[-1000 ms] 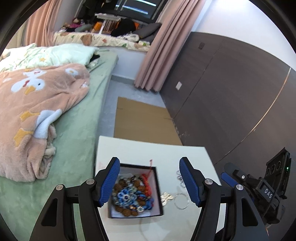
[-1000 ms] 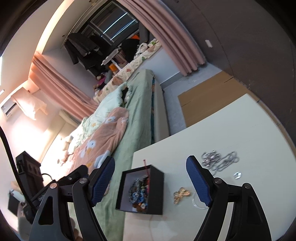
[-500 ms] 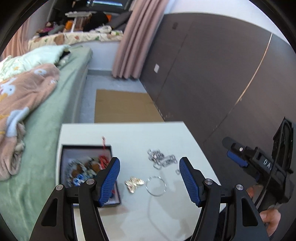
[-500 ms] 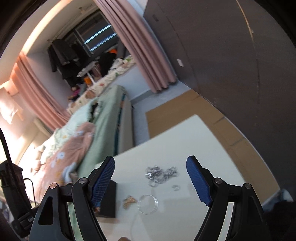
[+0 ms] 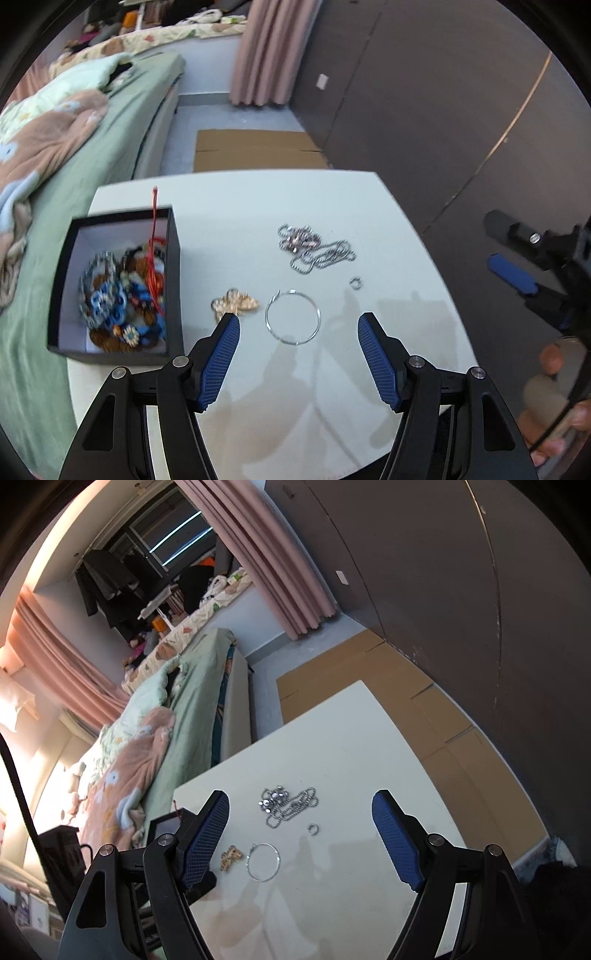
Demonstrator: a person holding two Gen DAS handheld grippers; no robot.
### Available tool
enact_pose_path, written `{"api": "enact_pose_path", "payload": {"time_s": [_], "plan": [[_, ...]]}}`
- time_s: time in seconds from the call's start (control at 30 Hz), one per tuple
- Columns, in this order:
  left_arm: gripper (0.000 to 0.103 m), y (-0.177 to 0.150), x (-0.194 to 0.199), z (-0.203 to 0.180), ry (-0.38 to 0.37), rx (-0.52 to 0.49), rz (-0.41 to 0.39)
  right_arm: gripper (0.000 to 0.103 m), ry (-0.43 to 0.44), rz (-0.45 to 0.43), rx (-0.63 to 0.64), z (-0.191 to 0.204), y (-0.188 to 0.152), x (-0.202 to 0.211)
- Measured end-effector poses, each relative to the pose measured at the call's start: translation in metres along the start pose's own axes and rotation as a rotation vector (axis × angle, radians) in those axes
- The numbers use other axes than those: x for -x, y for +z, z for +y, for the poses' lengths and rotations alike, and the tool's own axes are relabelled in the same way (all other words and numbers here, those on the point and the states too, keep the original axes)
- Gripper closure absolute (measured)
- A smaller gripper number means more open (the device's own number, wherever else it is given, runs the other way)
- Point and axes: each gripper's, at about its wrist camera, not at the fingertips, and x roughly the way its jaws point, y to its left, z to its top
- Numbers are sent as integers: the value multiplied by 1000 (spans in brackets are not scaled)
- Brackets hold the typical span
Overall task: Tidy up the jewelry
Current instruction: 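Move the open left gripper to the gold butterfly brooch and grasp it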
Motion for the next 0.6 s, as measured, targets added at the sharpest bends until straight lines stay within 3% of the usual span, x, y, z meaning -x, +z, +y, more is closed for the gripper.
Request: {"api": "enact_pose_path", "payload": {"time_s": [0.3, 0.6], "plan": [[35, -8, -28, 22, 95, 60, -16, 23, -23, 30, -25, -12, -3, -3], [38, -1, -39, 40, 164, 45, -28, 23, -41, 66, -4, -9, -5, -11]]}}
